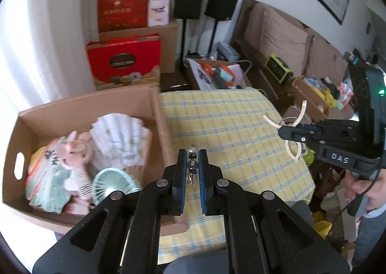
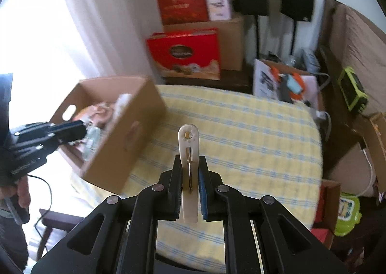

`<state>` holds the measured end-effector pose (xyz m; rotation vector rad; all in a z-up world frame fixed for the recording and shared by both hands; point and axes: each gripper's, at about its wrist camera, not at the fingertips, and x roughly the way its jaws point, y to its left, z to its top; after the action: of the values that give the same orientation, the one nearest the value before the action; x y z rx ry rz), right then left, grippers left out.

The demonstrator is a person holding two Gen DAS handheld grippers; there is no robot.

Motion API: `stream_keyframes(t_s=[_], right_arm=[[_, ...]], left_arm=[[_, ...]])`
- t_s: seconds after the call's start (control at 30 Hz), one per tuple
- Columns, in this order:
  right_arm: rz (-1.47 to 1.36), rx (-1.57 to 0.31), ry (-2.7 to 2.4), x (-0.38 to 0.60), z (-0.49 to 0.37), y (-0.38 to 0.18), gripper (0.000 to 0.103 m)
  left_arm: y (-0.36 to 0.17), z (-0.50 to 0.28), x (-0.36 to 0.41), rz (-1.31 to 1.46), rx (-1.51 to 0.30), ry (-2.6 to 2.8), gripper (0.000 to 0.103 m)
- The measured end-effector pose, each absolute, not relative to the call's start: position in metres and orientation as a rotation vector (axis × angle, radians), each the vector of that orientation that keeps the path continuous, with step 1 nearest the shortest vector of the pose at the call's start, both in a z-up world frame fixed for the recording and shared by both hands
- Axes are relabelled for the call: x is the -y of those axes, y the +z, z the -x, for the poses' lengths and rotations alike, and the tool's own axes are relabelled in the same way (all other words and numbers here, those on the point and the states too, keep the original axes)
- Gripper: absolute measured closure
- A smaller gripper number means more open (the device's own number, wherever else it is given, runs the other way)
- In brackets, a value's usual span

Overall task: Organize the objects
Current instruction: 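Carry the keychain and the clip over the box with both grippers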

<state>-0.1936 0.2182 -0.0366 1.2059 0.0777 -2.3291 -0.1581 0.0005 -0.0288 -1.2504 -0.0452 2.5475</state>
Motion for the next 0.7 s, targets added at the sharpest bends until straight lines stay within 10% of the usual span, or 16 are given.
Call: stream_keyframes(t_s=[0.7], right_arm=[[-1.256,0.036,-2.086,-0.073,0.197,-0.046,0.092]], left_arm=[[-0.055,0.155,0.08,1.331,0.168,2.626,0.095]])
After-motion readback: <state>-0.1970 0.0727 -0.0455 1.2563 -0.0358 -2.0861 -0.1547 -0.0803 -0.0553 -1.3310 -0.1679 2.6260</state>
